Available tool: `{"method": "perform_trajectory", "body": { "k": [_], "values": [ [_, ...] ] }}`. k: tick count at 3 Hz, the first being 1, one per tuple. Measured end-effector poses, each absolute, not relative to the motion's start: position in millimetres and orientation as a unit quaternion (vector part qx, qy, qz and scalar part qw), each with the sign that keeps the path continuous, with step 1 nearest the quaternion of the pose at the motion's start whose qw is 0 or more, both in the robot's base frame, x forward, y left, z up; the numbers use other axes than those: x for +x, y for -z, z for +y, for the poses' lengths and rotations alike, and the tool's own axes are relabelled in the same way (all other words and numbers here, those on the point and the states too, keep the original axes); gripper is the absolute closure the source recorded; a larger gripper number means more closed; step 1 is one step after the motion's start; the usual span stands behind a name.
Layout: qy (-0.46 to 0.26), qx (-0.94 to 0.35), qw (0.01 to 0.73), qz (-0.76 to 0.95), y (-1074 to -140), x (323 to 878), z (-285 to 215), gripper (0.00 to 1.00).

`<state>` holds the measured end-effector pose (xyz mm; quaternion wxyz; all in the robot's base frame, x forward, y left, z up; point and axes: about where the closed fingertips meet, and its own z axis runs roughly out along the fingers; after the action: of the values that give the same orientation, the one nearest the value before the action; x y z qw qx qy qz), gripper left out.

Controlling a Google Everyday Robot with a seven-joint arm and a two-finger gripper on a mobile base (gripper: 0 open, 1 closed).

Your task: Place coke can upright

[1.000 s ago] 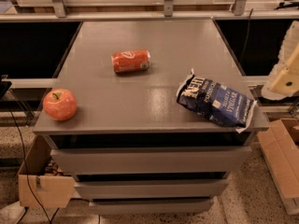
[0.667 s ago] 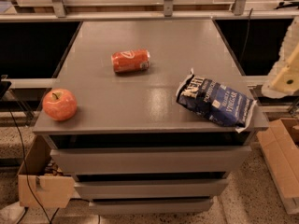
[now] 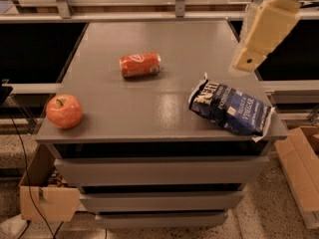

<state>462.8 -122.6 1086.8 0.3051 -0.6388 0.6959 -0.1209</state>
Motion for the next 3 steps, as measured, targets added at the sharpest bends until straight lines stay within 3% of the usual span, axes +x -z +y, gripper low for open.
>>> {"method": "perform_trajectory", "body": {
  "k": [3],
  "values": [
    [0.053,-0.707,0.272,0.651,-997.4,574.6,-43.8,0.0]
  ]
}}
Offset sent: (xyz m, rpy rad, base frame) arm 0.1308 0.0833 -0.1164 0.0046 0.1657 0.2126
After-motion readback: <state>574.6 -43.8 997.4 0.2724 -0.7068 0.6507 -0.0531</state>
